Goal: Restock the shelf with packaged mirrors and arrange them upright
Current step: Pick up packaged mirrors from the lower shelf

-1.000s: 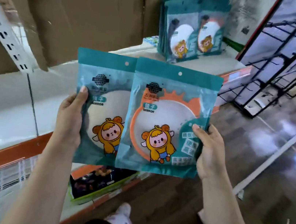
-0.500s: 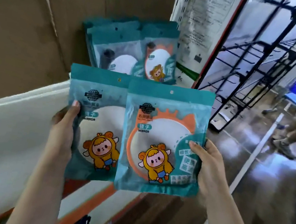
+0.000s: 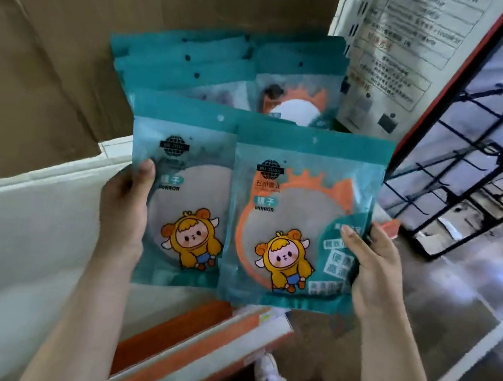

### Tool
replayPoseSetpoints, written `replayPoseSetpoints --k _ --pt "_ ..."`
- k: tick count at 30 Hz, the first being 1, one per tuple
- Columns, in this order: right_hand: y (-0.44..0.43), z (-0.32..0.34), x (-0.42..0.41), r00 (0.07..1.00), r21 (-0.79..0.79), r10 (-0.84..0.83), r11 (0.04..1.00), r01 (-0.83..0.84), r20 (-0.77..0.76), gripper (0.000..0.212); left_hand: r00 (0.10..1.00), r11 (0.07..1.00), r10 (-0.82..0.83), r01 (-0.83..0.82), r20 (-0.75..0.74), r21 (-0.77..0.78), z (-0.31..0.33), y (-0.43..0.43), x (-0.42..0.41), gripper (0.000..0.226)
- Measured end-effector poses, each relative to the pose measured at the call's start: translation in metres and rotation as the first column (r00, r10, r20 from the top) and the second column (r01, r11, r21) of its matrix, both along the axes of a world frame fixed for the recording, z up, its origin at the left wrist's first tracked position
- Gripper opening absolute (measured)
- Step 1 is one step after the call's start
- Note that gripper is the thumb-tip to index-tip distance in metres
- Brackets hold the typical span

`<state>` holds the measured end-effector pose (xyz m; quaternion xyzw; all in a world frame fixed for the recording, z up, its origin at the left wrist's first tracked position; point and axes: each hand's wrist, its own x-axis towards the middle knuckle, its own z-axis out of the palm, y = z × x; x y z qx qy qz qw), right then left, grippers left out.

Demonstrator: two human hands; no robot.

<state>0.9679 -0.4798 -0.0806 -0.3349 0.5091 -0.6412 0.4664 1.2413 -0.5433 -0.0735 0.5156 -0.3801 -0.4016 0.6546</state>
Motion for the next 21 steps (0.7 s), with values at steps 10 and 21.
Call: replayPoseSetpoints --k 10,21 --pt "-0.166 -0.002 -0.066 0.97 -0.023 0.235 0.971 -0.237 -0.067 0.077 0.965 0.965 0.26 -0.26 0.025 0.003 -0.009 -0.068 -0.046 0.033" --pt "-0.275 -0.011 -0.075 0.896 -0.098 0.277 0.94 -0.328 -0.346 0.022 0.843 0.839 0.533 -0.538 -0.066 -0.088 -0.011 -0.125 -0.074 0.014"
